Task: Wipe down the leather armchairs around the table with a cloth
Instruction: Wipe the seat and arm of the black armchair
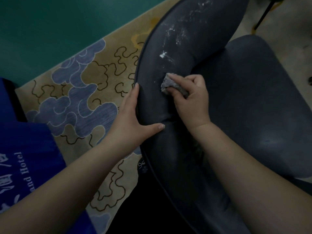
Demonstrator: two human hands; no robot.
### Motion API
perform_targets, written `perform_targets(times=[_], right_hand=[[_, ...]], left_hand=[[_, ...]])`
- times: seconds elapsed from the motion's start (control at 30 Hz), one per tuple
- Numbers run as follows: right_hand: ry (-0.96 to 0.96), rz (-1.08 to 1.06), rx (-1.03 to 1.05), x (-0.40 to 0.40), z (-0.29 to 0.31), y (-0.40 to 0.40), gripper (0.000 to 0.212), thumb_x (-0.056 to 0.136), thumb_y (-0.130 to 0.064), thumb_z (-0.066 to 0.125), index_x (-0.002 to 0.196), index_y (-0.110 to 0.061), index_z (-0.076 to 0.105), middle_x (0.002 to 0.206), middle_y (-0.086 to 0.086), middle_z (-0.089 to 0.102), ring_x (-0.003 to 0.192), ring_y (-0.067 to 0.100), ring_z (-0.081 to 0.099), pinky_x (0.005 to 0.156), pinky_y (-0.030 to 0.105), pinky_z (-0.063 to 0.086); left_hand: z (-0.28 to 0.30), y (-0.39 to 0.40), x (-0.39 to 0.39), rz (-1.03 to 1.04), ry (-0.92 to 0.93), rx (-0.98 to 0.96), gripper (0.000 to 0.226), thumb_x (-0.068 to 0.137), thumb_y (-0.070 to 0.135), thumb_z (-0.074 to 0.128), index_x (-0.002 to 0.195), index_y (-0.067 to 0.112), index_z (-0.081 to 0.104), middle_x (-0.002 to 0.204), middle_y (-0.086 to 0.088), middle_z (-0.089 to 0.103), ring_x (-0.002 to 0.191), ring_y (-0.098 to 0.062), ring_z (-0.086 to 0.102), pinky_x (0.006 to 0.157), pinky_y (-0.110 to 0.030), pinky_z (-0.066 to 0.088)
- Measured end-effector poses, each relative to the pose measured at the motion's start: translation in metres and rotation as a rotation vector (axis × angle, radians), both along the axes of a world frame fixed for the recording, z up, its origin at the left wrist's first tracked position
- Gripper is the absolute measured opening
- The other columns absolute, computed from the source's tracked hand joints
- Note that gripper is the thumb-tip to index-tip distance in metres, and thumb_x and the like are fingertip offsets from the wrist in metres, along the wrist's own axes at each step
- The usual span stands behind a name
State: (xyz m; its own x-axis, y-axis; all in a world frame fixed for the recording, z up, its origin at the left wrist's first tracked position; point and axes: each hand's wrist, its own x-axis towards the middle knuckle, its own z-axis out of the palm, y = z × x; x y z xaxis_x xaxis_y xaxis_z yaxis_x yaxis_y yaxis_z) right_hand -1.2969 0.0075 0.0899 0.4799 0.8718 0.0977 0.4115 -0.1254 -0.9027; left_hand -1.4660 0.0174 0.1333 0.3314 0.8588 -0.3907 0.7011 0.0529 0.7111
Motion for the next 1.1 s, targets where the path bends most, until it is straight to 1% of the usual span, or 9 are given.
perform_targets(times=[0.13,0.2,0.33,0.43,0.6,0.73,0.83,0.97,1.1], right_hand=[[-0.111,0.184,0.059,-0.015,0.010,0.017,0.034,0.080,-0.015,0.071,0.113,-0.022,0.069,0.097,0.006,0.043,0.090,0.017,0.049,0.089,0.022,0.045],[-0.087,0.112,0.024,-0.010,0.009,0.028,0.033,0.082,-0.013,0.069,0.114,-0.022,0.068,0.097,0.005,0.041,0.090,0.017,0.049,0.090,0.019,0.043],[0.003,-0.061,0.034,-0.016,0.009,0.024,0.032,0.081,-0.011,0.070,0.112,-0.018,0.069,0.096,0.006,0.042,0.085,0.004,0.046,0.085,0.004,0.037],[-0.067,0.030,0.053,-0.030,0.011,0.023,0.034,0.081,-0.012,0.070,0.113,-0.020,0.069,0.096,0.004,0.041,0.085,0.006,0.046,0.084,0.010,0.042],[-0.041,-0.213,-0.027,-0.024,0.013,0.050,0.029,0.083,-0.013,0.069,0.112,-0.019,0.069,0.096,0.005,0.042,0.087,0.006,0.046,0.085,0.004,0.036],[-0.115,-0.162,0.007,-0.044,0.015,0.029,0.035,0.079,-0.009,0.072,0.112,-0.020,0.069,0.096,0.009,0.044,0.086,0.009,0.048,0.085,0.009,0.040],[-0.140,-0.202,-0.037,-0.036,0.016,0.046,0.034,0.081,-0.007,0.070,0.112,-0.020,0.069,0.097,0.006,0.041,0.088,0.008,0.045,0.087,0.006,0.036],[-0.130,-0.263,-0.054,-0.023,0.016,0.072,0.031,0.082,-0.014,0.070,0.113,-0.020,0.069,0.098,0.005,0.039,0.091,0.010,0.046,0.088,0.005,0.035],[-0.177,-0.217,0.001,-0.029,0.009,0.062,0.033,0.080,-0.014,0.072,0.112,-0.022,0.069,0.097,0.005,0.040,0.091,0.014,0.047,0.089,0.012,0.039]], left_hand=[[0.003,0.014,0.003,-0.033,-0.008,0.005,0.118,0.064,0.038,0.084,0.155,0.029,0.010,0.158,0.012,0.018,0.143,-0.006,0.024,0.116,-0.037,0.031],[0.003,0.020,0.002,-0.049,0.015,0.028,0.117,0.064,0.040,0.083,0.155,0.028,0.011,0.158,0.011,0.018,0.142,-0.008,0.025,0.115,-0.038,0.032],[-0.001,0.037,0.001,-0.107,0.020,0.069,0.118,0.062,0.043,0.083,0.155,0.026,0.013,0.158,0.009,0.020,0.142,-0.007,0.024,0.115,-0.037,0.032],[-0.003,0.054,0.001,-0.180,0.015,0.066,0.118,0.061,0.045,0.082,0.155,0.027,0.013,0.157,0.007,0.023,0.142,-0.007,0.024,0.114,-0.039,0.033],[-0.006,0.085,0.000,-0.278,-0.013,0.069,0.119,0.061,0.042,0.086,0.155,0.026,0.014,0.157,0.007,0.022,0.142,-0.009,0.026,0.114,-0.039,0.034],[-0.007,0.105,-0.003,-0.351,-0.058,-0.008,0.121,0.062,0.039,0.087,0.155,0.027,0.010,0.156,0.006,0.023,0.141,-0.011,0.028,0.112,-0.039,0.036],[-0.010,0.111,-0.003,-0.400,-0.057,-0.022,0.124,0.061,0.042,0.087,0.155,0.030,0.006,0.158,0.009,0.019,0.142,-0.008,0.026,0.113,-0.038,0.036],[-0.013,0.118,-0.001,-0.398,-0.086,-0.031,0.125,0.062,0.044,0.087,0.153,0.036,0.002,0.157,0.011,0.021,0.140,-0.010,0.029,0.113,-0.038,0.035],[-0.014,0.131,0.006,-0.364,-0.116,-0.040,0.124,0.063,0.040,0.087,0.153,0.037,0.002,0.155,0.012,0.024,0.134,-0.014,0.041,0.107,-0.040,0.043]])
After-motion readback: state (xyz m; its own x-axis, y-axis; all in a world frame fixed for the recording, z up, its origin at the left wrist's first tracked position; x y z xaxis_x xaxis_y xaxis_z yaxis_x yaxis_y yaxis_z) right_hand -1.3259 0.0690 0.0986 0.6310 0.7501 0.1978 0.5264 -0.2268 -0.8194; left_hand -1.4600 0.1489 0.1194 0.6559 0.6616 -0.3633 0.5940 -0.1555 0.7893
